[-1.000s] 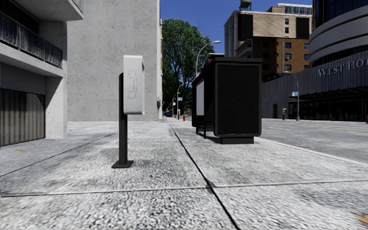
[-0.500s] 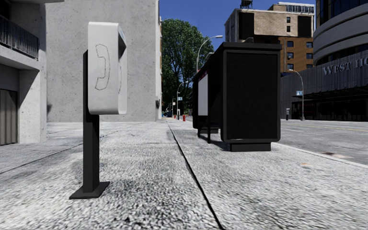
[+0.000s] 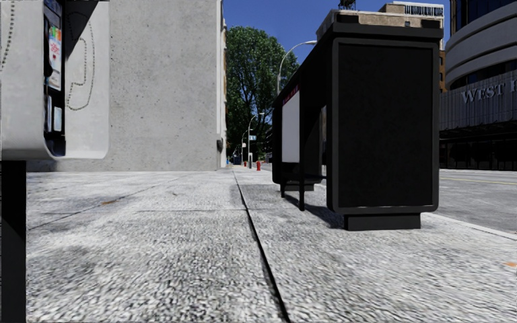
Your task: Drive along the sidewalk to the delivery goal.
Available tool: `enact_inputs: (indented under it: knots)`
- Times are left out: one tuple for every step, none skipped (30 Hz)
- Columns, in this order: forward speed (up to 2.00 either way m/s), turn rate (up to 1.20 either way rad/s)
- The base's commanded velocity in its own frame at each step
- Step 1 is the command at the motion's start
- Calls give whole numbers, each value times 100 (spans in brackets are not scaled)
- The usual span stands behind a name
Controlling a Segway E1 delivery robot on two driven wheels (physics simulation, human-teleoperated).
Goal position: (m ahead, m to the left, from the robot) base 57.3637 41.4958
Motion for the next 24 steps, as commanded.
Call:
enact_inputs:
  knots:
    - [200,0]
    - [200,0]
    - [200,7]
    - [200,7]
    - [200,14]
    - [200,18]
    - [200,19]
    - [200,19]
    - [200,19]
    - [200,19]
    - [200,20]
    - [200,21]
    - [200,21]
    - [200,21]
    - [200,21]
    - [200,21]
    - [200,21]
    - [200,21]
    - [200,21]
    - [200,21]
    - [200,21]
    - [200,21]
    - [200,21]
    - [200,21]
